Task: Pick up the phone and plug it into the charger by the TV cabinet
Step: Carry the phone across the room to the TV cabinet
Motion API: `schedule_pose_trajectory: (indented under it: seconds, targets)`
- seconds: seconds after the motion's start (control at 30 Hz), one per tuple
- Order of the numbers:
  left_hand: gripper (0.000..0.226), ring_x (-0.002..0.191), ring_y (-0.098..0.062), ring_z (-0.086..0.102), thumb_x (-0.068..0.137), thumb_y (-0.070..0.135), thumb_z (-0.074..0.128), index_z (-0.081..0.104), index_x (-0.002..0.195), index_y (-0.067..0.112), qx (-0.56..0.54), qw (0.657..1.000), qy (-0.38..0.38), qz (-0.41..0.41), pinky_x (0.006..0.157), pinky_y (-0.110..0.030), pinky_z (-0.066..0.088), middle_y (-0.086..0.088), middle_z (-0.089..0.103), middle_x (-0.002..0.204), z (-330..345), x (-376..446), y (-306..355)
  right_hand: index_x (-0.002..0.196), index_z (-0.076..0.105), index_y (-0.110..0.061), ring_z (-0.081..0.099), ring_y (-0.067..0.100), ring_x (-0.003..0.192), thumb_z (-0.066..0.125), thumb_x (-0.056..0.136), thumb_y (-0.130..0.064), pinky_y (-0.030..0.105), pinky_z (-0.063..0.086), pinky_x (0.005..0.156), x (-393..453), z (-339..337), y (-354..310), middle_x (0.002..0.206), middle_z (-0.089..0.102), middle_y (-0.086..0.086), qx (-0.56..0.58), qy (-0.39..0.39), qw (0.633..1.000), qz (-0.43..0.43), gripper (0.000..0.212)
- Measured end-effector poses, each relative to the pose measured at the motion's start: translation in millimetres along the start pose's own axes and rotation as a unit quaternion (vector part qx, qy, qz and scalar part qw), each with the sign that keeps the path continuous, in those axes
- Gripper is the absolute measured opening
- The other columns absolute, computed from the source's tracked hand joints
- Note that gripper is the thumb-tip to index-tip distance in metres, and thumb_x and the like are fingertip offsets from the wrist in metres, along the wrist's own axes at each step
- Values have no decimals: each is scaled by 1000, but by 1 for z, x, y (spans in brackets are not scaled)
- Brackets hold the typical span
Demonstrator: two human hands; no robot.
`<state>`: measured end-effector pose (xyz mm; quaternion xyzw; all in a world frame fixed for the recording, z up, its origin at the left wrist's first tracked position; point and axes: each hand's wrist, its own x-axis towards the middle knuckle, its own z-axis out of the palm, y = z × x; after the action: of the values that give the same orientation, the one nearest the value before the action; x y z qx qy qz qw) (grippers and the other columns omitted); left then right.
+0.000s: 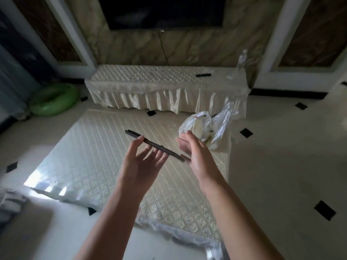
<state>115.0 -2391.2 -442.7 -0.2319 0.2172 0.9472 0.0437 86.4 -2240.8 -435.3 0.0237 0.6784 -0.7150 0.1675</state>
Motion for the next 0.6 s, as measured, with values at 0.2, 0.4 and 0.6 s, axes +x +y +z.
schedule_pose_trajectory:
  seconds: [0.2,0.4,0.6]
  targets:
    - [67,109,-29,68,64,27,82,57,120,-2,-21,996,-57,64,90,-45,57,-15,69,104,94,-72,44,100,61,-42,55,5,119,38,80,-65,43,36,111,-37,21,-116,123,65,-12,2,-53,996,-71,38]
    - [71,113,-27,66,72,31,79,53,131,2,-42,986,-113,118,93,-44,55,-10,59,118,174,-133,70,124,61,-30,56,2,119,43,78,-65,41,39,110,-78,24,-203,124,66,-10,35,-70,987,-143,61]
    - [55,113,-22,65,72,35,80,58,113,4,-45,976,-165,137,95,-40,53,-7,62,110,213,-180,70,133,55,-27,55,-3,119,45,76,-67,35,41,109,-109,11,-248,130,63,-11,32,-88,979,-180,70]
